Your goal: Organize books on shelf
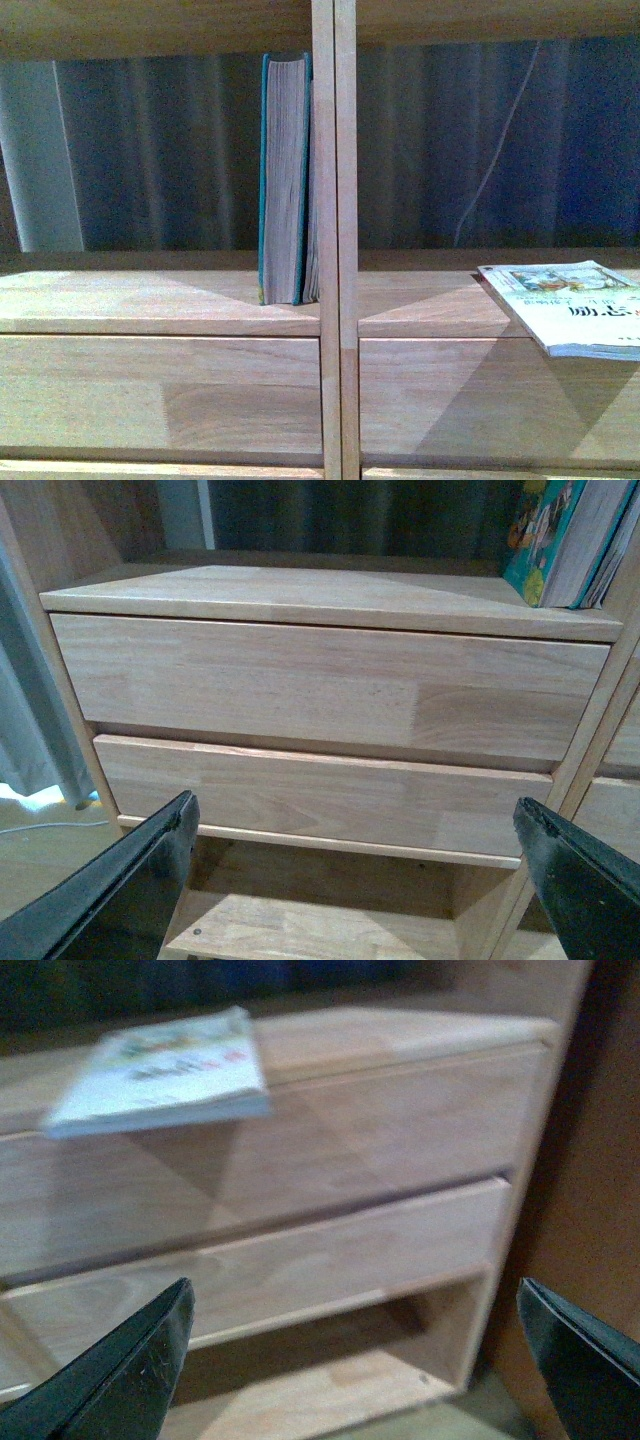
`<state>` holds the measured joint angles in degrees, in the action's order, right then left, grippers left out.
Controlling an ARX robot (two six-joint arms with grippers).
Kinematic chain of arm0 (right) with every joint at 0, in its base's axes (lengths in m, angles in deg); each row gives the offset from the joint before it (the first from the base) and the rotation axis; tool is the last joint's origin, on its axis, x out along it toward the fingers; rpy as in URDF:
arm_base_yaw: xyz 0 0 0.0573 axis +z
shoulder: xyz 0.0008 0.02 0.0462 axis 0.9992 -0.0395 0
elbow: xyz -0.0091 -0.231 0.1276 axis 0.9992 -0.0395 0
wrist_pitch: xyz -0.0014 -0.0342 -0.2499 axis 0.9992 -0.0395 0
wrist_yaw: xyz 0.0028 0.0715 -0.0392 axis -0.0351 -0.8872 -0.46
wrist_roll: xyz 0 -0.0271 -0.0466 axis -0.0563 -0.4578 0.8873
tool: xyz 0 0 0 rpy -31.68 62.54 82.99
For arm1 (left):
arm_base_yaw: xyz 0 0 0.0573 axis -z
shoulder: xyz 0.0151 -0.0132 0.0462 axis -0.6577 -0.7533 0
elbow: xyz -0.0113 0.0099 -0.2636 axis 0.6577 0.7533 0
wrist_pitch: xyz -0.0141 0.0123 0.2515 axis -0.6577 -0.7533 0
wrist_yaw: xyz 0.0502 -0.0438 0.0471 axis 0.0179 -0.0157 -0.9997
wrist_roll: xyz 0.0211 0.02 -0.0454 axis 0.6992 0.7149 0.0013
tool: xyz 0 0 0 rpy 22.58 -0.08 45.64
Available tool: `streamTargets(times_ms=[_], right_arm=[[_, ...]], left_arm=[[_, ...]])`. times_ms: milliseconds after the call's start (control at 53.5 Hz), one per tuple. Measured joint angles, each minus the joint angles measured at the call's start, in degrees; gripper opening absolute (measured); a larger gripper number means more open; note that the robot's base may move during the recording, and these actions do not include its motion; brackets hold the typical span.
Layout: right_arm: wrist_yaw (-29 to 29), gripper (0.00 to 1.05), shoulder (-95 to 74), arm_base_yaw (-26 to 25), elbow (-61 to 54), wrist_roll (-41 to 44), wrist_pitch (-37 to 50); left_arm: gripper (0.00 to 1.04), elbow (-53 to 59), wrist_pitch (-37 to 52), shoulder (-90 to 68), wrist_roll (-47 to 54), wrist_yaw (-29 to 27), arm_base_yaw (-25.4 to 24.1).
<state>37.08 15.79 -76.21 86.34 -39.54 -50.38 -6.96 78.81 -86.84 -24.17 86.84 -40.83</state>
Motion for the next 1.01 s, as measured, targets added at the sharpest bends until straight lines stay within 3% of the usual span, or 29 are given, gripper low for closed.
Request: streamTargets(times_ms=[37, 75, 224, 523, 747, 1009], right_arm=[[5.4, 0.98, -3.2, 0.1, 0.7, -4.0, -1.3], [6.4, 0.98, -6.3, -0.4, 1.7, -8.3, -1.9], [-2.2, 0.98, -18.6, -1.6, 7.3, -23.3, -1.3], [-17.9, 0.98, -40.3, -0.6, 14.5, -45.2, 9.4], [-22.2, 0.98, -52.8, -0.2, 20.0, -53.5, 17.0], [-23.7, 0.98, -62.6, -1.4, 27.3, -59.3, 19.8]], left_arm=[[0.97, 0.0, 0.0, 0.0, 0.0, -0.1, 0.0], [0.97, 0.0, 0.0, 0.0, 0.0, -0.1, 0.0], [0.97, 0.0, 0.0, 0.0, 0.0, -0.1, 0.0], [0.97, 0.0, 0.0, 0.0, 0.0, -0.1, 0.0], [0.97, 0.0, 0.0, 0.0, 0.0, -0.1, 0.0], [0.97, 0.0, 0.0, 0.0, 0.0, -0.1, 0.0]])
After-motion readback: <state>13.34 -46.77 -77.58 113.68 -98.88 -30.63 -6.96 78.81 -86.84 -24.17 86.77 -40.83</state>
